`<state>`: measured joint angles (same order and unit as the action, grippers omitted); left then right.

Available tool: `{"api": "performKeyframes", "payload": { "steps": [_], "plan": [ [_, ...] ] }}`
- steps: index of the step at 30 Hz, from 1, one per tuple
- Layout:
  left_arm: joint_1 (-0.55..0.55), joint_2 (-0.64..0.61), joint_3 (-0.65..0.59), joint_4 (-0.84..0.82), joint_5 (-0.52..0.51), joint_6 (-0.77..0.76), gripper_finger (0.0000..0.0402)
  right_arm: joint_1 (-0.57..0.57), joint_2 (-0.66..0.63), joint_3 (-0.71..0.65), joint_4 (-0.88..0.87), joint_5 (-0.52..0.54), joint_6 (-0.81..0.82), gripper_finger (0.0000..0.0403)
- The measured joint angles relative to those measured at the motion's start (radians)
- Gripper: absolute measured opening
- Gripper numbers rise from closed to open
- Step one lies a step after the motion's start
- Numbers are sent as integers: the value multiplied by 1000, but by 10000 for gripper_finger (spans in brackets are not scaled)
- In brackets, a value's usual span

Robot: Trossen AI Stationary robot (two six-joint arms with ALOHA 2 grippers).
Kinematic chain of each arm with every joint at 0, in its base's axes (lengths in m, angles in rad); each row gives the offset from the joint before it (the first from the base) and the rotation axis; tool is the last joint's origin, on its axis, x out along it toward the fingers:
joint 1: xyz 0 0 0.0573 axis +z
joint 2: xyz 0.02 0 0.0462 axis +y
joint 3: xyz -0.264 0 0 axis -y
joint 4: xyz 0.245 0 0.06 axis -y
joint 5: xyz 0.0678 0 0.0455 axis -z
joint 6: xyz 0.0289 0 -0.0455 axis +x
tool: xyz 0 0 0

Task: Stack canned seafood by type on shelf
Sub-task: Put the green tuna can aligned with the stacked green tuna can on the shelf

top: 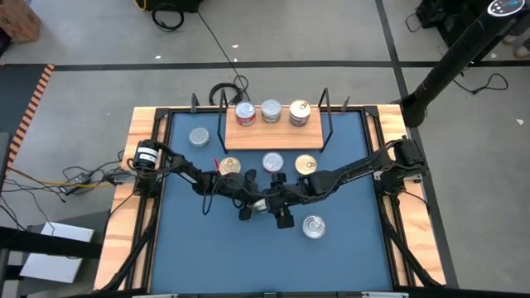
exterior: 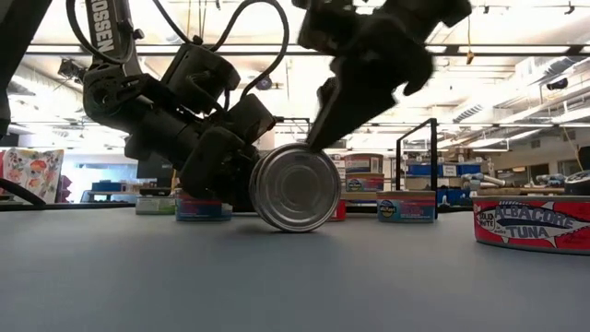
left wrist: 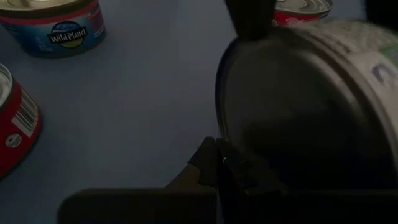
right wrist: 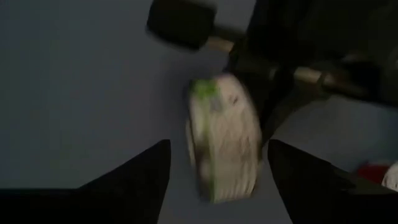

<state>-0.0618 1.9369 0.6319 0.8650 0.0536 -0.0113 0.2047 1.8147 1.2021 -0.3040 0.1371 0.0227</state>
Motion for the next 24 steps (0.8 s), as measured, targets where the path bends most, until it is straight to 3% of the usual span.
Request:
{"api": "performKeyframes", "payload": {
  "steps": [8, 17, 24],
  "plan": [
    [0, -1, 0, 5, 0, 0, 0, -29, 35, 0, 26, -37, 0, 254],
    [1, -21, -13, 20, -3, 0, 0, -31, 32, 0, 27, -44, -24, 143],
    [0, -115, -94, 44, -10, -27, 0, -17, 31, 8, 1, -4, -49, 143]
  ]
}}
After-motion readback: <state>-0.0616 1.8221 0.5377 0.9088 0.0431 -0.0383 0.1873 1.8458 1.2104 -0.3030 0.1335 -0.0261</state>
